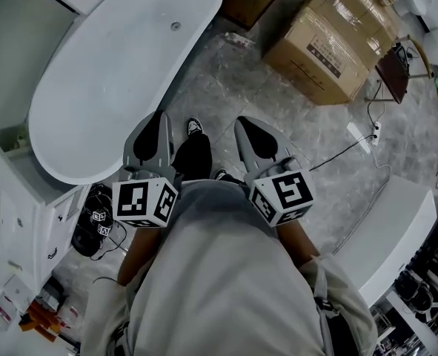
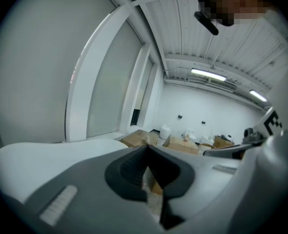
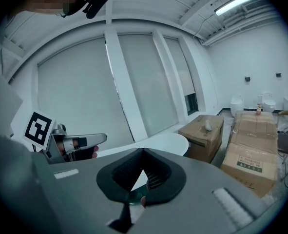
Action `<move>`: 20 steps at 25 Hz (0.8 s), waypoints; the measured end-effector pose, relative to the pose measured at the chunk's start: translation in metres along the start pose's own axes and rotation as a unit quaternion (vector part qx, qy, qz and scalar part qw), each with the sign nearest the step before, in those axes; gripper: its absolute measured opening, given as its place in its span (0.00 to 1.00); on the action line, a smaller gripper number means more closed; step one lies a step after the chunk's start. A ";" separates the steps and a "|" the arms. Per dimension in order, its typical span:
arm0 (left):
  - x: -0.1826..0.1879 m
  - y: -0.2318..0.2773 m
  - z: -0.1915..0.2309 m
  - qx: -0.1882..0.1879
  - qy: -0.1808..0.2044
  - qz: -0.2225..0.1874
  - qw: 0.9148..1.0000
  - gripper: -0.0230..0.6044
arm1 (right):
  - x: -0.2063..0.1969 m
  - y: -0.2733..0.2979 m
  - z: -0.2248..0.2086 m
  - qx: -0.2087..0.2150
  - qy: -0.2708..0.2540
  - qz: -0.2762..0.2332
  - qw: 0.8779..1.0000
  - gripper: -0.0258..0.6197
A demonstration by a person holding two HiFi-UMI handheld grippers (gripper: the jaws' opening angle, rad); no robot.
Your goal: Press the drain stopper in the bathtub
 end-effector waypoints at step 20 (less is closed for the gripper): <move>0.085 0.089 0.082 -0.039 0.006 -0.050 0.998 0.04 | 0.074 0.133 -0.001 0.005 -0.015 -0.008 1.000 0.04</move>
Point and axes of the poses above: the fingertips, and each gripper's own axes: y forward along the fingers, z to its left, x out of its top, the point moved 3 cm from there along -y, backward along the fingers, and after that the axes turned 7 degrees about -y, right-handed, at the moved point
